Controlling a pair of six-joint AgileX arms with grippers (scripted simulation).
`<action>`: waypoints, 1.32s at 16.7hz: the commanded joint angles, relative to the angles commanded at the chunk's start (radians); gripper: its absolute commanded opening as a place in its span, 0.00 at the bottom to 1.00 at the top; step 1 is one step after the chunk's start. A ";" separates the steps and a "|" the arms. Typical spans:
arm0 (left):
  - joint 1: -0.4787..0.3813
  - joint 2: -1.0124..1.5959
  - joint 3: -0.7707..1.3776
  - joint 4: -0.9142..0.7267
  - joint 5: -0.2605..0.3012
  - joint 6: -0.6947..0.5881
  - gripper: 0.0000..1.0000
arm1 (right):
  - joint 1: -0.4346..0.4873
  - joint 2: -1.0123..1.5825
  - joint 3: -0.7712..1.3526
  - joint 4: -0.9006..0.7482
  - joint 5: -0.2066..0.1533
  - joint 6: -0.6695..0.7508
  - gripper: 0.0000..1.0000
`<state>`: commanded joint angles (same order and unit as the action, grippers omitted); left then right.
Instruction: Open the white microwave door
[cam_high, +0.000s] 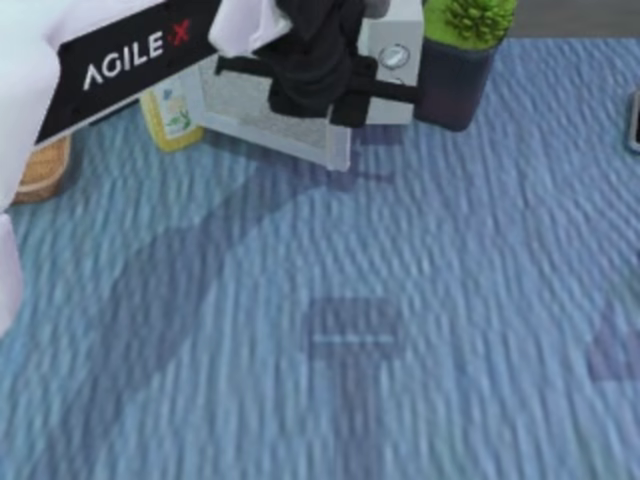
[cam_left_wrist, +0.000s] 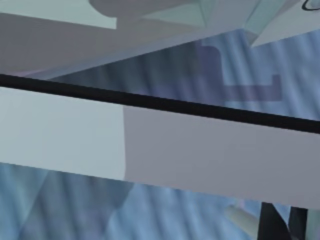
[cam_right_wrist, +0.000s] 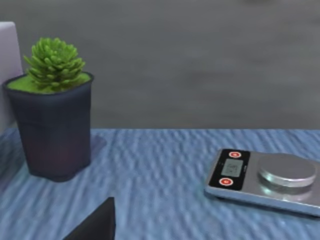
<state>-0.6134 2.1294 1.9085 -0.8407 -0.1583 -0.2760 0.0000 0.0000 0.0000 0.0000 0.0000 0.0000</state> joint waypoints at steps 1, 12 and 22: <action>0.000 0.000 0.000 0.000 0.000 0.000 0.00 | 0.000 0.000 0.000 0.000 0.000 0.000 1.00; 0.020 -0.085 -0.130 0.058 0.057 0.102 0.00 | 0.000 0.000 0.000 0.000 0.000 0.000 1.00; 0.024 -0.097 -0.148 0.066 0.066 0.118 0.00 | 0.000 0.000 0.000 0.000 0.000 0.000 1.00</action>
<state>-0.5896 2.0328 1.7606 -0.7747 -0.0928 -0.1581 0.0000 0.0000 0.0000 0.0000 0.0000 0.0000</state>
